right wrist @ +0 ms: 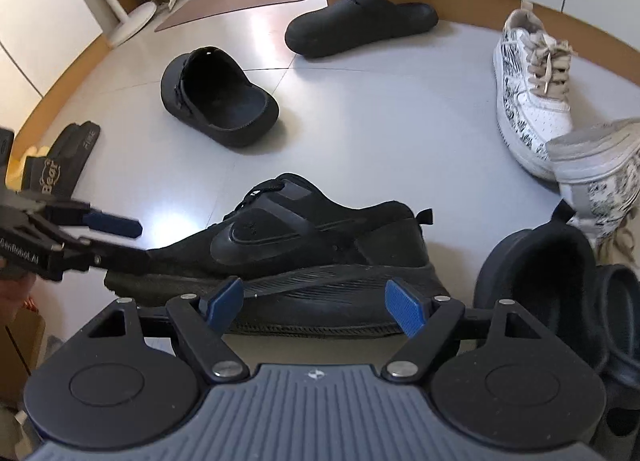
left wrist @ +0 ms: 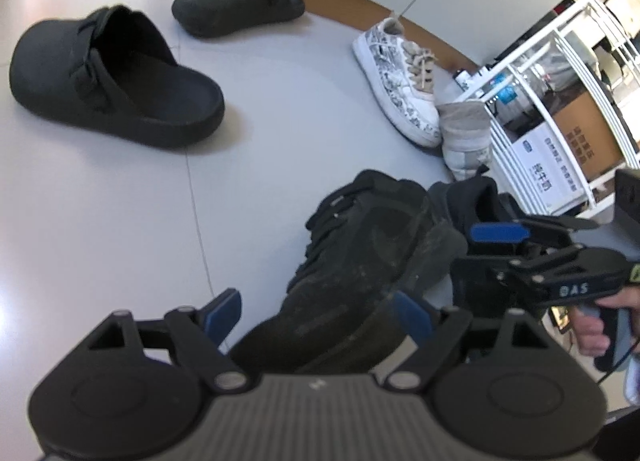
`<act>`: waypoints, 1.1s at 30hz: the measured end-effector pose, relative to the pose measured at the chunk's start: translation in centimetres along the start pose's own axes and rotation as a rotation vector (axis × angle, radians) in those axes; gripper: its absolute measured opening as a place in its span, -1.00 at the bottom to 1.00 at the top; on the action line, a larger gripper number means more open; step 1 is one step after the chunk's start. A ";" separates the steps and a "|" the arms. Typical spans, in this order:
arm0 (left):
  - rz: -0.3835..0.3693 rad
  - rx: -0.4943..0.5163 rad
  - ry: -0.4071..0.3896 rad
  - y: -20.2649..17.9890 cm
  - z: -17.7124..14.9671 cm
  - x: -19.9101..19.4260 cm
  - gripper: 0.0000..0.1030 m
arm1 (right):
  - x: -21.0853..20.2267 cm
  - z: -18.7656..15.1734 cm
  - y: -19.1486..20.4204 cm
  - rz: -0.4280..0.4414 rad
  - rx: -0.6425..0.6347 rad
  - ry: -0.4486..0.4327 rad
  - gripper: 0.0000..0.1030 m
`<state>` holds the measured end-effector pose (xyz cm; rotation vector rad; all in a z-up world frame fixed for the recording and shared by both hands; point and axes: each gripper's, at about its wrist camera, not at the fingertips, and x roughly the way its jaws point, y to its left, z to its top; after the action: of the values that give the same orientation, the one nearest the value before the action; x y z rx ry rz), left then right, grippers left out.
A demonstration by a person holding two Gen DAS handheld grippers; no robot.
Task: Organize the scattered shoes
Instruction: 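Bring the right tool to the sneaker heel and close on it while the left tool holds it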
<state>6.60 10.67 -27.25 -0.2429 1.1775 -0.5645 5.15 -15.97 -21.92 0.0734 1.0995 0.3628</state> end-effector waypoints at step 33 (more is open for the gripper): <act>0.037 -0.022 0.013 -0.1 -0.2 0.8 0.66 | 1.0 -4.8 -2.7 0.017 0.048 0.155 0.50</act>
<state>6.58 10.19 -27.88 -0.2364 1.1994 -0.5219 2.03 -18.78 -25.64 0.0985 1.2621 0.3620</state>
